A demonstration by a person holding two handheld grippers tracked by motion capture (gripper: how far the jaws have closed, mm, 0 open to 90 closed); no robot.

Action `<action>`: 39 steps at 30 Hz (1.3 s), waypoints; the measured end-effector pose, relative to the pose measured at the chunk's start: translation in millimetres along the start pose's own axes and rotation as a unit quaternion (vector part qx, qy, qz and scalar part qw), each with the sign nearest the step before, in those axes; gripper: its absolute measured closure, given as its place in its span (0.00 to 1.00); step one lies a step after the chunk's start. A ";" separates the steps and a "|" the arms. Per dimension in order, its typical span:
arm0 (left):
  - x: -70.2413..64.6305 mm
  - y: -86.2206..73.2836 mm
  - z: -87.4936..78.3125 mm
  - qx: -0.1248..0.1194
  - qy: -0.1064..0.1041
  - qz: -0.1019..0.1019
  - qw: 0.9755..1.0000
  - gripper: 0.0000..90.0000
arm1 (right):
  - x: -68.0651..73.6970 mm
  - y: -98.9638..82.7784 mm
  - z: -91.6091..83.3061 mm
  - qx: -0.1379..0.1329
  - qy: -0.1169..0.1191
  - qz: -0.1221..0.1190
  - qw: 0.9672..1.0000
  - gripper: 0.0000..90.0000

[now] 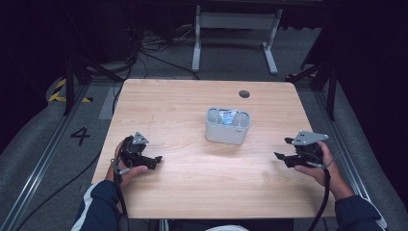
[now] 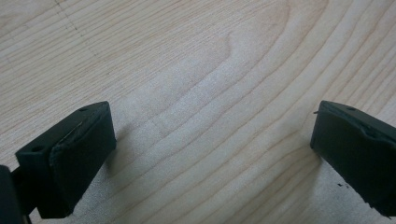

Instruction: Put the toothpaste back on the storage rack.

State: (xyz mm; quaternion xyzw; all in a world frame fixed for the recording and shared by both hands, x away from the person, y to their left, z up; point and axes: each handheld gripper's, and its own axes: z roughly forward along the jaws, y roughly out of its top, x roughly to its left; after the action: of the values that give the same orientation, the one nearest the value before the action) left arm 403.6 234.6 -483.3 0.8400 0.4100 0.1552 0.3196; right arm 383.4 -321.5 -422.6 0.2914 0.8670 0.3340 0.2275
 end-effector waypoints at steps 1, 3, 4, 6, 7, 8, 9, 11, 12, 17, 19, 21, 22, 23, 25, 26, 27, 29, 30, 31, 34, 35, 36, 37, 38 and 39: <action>0.0 0.0 0.0 0.000 0.000 0.000 1.000 0.00 | 0.0 -5.0 -0.1 0.002 0.001 0.006 1.000 0.35; 0.1 0.0 0.0 0.000 0.000 0.000 1.000 0.00 | -0.8 -15.1 -0.1 0.001 -0.001 0.011 1.000 0.33; 0.1 0.0 0.0 0.000 0.000 0.000 1.000 0.00 | -1.3 -20.3 -0.3 0.001 0.000 0.020 1.000 0.32; 0.1 0.0 0.0 0.000 0.000 0.000 1.000 0.00 | -2.7 -31.1 -0.1 0.002 0.002 0.037 0.999 0.30; 0.2 0.0 -0.1 0.000 0.000 0.001 1.000 0.00 | -3.7 -38.0 0.1 0.000 0.006 0.045 0.999 0.29; 0.1 0.0 0.0 0.000 -0.001 0.000 1.000 0.00 | -4.4 -45.0 0.9 0.003 0.008 0.057 0.998 0.28; 0.1 0.0 0.0 0.000 -0.001 0.000 1.000 0.00 | -4.6 -49.0 1.3 0.003 0.009 0.061 0.998 0.28; 0.1 0.0 0.0 0.000 -0.001 0.000 1.000 0.00 | -5.4 -58.0 0.9 0.007 0.008 0.066 0.998 0.27; 0.1 0.0 0.0 0.000 0.000 0.000 1.000 0.00 | -5.9 -62.2 0.2 0.006 0.007 0.069 0.998 0.27; 0.1 0.0 0.0 0.000 0.000 0.000 1.000 0.00 | -8.4 -82.2 -2.8 0.003 0.014 0.105 0.994 0.26; -1.0 -0.4 -0.1 0.002 -0.003 -0.007 1.000 0.00 | -8.2 -89.0 -4.2 0.009 0.008 0.115 0.993 0.25; -1.0 -0.4 -0.1 0.002 -0.003 -0.008 1.000 0.00 | -9.3 -95.9 -6.3 0.002 0.010 0.131 0.991 0.25; -1.0 -0.4 -0.1 0.002 -0.003 -0.007 1.000 0.00 | -9.6 -98.6 -7.8 -0.002 0.009 0.136 0.991 0.25; -1.0 -0.4 -0.1 0.002 -0.003 -0.007 1.000 0.00 | -10.0 -100.7 -9.3 -0.004 0.005 0.139 0.990 0.25; -1.0 -0.4 -0.1 0.002 -0.003 -0.007 1.000 0.00 | -10.0 -103.2 -11.3 -0.005 0.000 0.143 0.990 0.24; -1.1 -0.4 -0.2 0.002 -0.003 -0.007 1.000 0.00 | -9.8 -103.6 -11.7 -0.006 -0.001 0.144 0.990 0.24; -1.2 -0.5 -0.2 0.002 -0.003 -0.008 1.000 0.00 | -9.8 -103.6 -11.7 -0.004 -0.001 0.142 0.990 0.24; -1.1 -0.6 -0.4 0.002 -0.002 -0.006 1.000 0.00 | -9.8 -103.5 -11.4 -0.005 -0.001 0.142 0.990 0.24; -1.1 -0.7 -0.6 0.003 -0.002 -0.005 1.000 0.00 | -10.1 -103.5 -11.3 -0.004 0.000 0.141 0.990 0.23; -1.3 -0.9 -0.6 0.003 -0.002 -0.007 1.000 0.00 | -10.4 -103.5 -11.3 -0.004 0.001 0.140 0.990 0.23; -1.4 -0.9 -0.7 0.003 -0.001 -0.007 1.000 0.00 | -11.5 -103.5 -11.0 -0.003 0.004 0.136 0.991 0.22; -0.9 -0.8 -0.8 0.002 0.000 -0.003 1.000 0.00 | -11.7 -103.4 -10.8 -0.003 0.004 0.136 0.991 0.22; -1.1 -0.8 -0.6 0.001 -0.001 -0.005 1.000 0.00 | -12.0 -103.4 -10.5 -0.003 0.003 0.136 0.991 0.21; -0.9 -0.7 -0.7 0.002 0.000 -0.003 1.000 0.00 | -12.4 -103.2 -10.1 -0.002 0.002 0.137 0.991 0.20; -1.1 -0.8 -0.6 0.001 -0.001 -0.005 1.000 0.00 | -12.7 -103.1 -10.0 -0.001 0.003 0.139 0.990 0.19; -1.3 -0.8 -0.7 0.003 0.000 -0.006 1.000 0.00 | -13.1 -103.1 -9.7 0.000 0.002 0.138 0.990 0.18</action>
State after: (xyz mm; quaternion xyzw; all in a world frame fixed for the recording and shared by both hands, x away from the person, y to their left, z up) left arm 401.9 234.2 -483.3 0.8383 0.4158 0.1522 0.3181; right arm 350.7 -397.0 -486.9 0.4074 0.8191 0.3630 0.1772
